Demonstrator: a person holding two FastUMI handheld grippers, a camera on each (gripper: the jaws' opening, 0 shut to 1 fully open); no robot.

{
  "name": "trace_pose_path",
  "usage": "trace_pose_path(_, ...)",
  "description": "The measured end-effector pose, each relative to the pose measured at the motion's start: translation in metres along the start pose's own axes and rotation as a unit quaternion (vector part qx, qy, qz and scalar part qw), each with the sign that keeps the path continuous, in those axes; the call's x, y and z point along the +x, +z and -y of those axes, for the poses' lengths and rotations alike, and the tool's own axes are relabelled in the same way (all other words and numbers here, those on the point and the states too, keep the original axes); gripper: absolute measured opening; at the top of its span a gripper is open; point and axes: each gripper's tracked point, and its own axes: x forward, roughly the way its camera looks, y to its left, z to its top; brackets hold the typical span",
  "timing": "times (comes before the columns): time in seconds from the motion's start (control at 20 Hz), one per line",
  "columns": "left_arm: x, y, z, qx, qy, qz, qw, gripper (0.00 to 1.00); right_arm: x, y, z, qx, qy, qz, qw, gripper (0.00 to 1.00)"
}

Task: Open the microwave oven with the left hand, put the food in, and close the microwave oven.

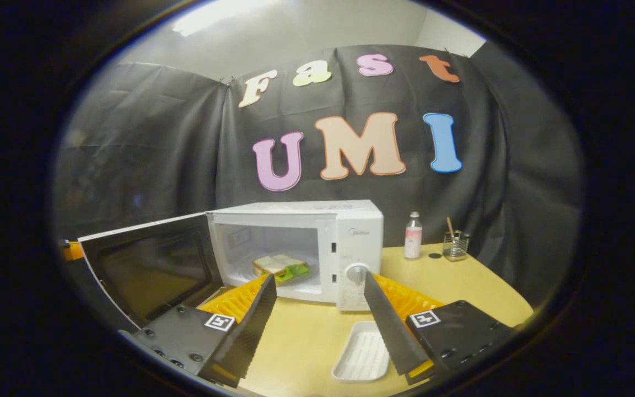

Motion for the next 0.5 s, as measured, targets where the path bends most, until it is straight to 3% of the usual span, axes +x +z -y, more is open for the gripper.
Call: trace_pose_path(0.5, 0.013, 0.004, 0.03, -0.002, -0.046, 0.011, 0.999, 0.01, -0.073, 0.01, 0.066, 0.011, -0.045, 0.02, 0.999, 0.92)
